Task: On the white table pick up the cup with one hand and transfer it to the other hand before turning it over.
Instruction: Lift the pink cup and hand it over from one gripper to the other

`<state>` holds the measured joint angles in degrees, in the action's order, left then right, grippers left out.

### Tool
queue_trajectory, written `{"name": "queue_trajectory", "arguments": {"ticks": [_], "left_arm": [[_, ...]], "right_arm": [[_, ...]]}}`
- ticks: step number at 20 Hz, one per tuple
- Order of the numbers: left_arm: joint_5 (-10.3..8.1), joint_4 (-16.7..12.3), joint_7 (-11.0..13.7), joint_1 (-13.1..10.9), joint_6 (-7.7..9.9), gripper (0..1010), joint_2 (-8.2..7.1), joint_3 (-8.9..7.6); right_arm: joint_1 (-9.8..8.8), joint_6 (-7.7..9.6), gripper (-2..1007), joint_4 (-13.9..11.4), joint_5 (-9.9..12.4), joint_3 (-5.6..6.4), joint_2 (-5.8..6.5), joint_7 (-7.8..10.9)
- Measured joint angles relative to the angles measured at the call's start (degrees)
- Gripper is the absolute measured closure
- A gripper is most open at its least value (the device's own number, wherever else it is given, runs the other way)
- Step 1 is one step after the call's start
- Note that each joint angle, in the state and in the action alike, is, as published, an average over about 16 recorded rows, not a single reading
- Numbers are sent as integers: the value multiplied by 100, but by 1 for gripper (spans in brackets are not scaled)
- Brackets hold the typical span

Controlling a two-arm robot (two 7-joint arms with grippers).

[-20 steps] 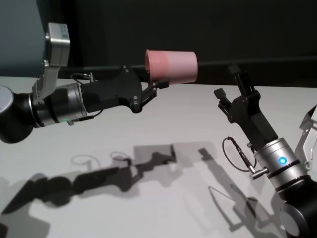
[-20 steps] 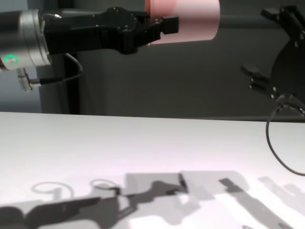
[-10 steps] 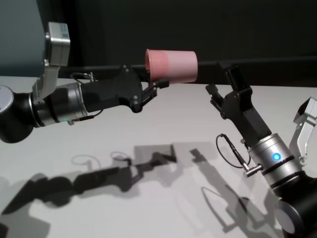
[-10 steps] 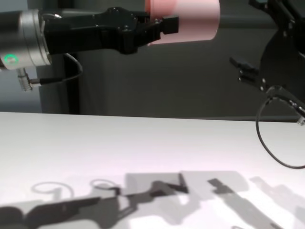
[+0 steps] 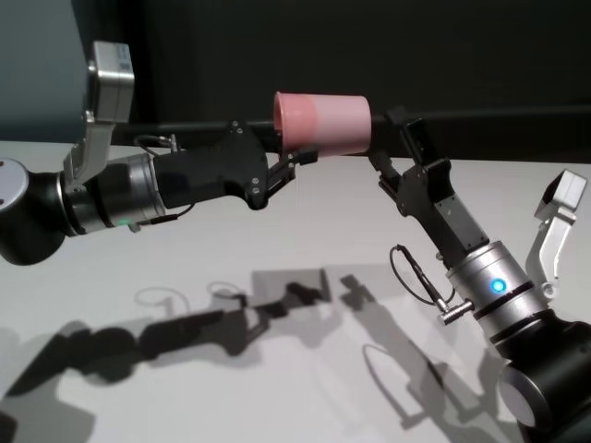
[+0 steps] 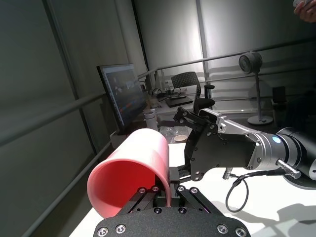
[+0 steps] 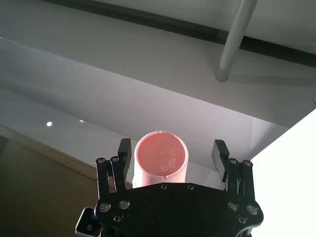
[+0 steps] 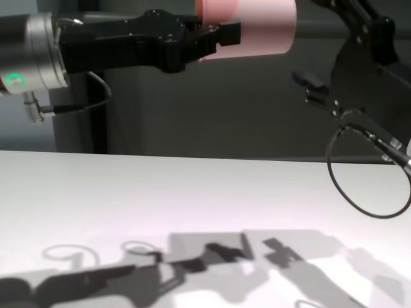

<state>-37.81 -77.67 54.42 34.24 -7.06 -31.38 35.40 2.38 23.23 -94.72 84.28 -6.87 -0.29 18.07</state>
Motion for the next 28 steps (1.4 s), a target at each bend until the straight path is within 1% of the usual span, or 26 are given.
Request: {"name": "queue_trajectory", "arguments": {"ticks": [11,16,21,28], "left_arm": [[0,0,0,0,0,961,0,0],[0,0,0,0,0,960,0,0],[0,0,0,0,0,961,0,0],[0,0,0,0,0,960,0,0]], "right_arm": [[208,-55,3,115,29,-307,55,32],[283,-107,3,165,46,-432,87,45],[335,-184,3,205,51,-533,124,55],[381,-297,3,241,58,-632,170,60]]}}
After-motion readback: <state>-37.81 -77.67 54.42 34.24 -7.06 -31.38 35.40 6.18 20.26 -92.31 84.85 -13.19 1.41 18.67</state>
